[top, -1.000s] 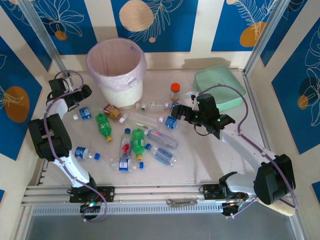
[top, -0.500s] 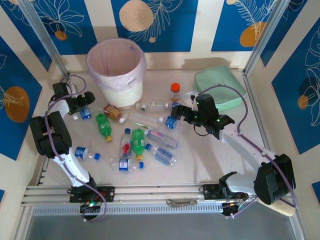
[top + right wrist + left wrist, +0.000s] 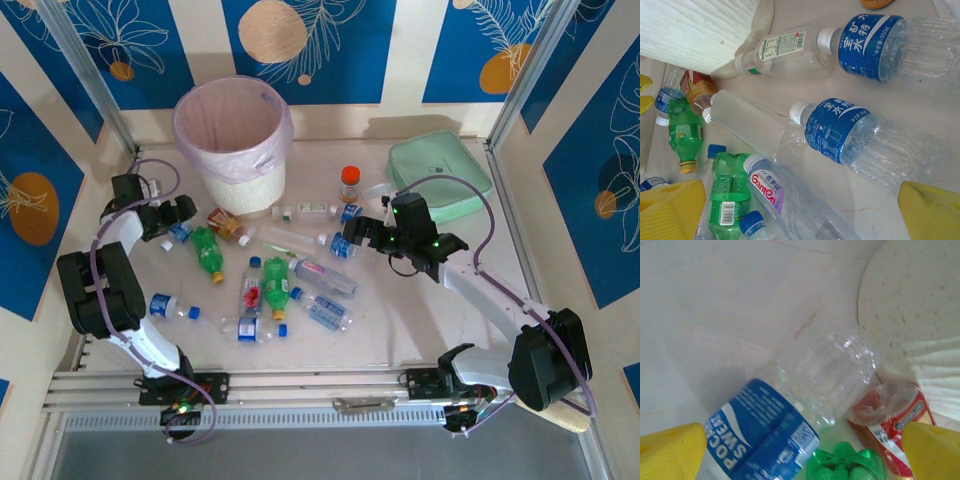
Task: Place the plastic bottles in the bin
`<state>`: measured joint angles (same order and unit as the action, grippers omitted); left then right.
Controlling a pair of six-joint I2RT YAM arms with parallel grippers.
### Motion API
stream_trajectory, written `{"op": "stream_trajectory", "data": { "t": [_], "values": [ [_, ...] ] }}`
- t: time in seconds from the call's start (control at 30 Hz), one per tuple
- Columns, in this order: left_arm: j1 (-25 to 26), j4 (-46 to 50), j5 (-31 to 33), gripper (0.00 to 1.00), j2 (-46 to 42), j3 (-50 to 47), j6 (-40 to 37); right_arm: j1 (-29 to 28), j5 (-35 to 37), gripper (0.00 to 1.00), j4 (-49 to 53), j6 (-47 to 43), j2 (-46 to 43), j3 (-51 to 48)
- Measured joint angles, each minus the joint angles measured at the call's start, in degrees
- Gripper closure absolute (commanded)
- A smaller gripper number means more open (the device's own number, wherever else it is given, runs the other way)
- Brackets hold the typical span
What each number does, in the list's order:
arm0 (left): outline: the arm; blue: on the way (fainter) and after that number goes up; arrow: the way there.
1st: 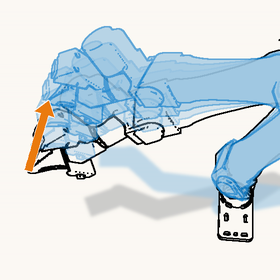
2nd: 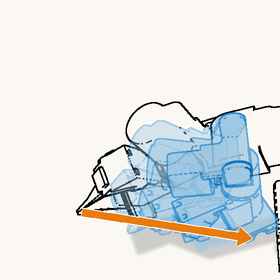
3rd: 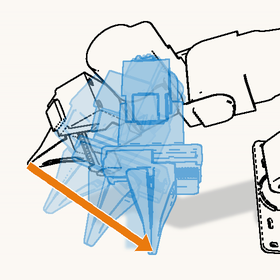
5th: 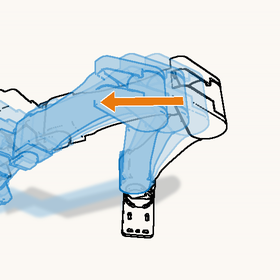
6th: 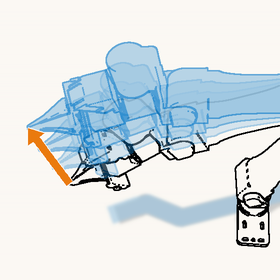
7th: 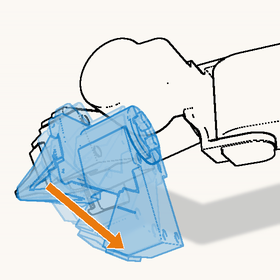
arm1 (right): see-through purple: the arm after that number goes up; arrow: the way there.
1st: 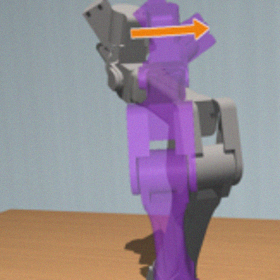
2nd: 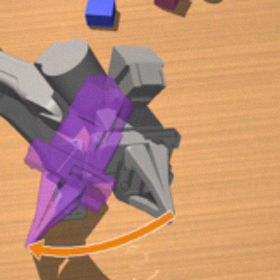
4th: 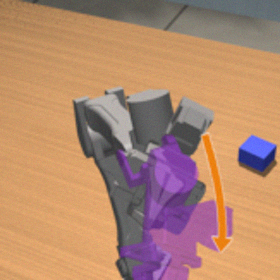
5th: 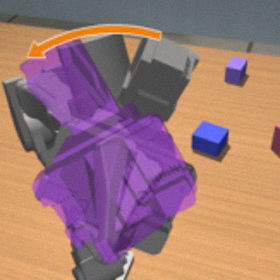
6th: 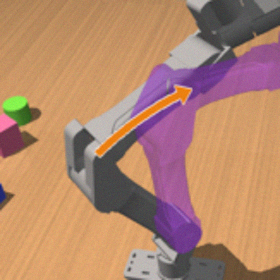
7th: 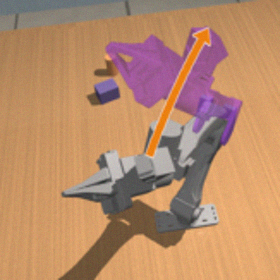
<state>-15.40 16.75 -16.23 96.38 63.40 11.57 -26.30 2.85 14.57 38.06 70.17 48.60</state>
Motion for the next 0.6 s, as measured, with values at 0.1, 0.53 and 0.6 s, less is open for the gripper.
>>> {"op": "stream_trajectory", "data": {
  "t": [0.1, 0.53, 0.6],
  "values": [
    [1.8, 0.7, 1.2, 0.00, -0.3, -0.1, -1.6, 0.0, 0.0, 0.01, 0.0, 0.0, 0.0, 0.0],
    [3.9, 3.5, 6.3, 0.05, 5.3, 2.4, -7.2, 0.0, -0.1, 0.01, 0.0, -0.2, 1.8, 0.3],
    [4.1, 3.9, 7.0, 0.06, 5.9, 2.5, -7.5, 0.0, -0.2, 0.01, 0.0, -0.2, 2.6, 0.5]
  ]
}}
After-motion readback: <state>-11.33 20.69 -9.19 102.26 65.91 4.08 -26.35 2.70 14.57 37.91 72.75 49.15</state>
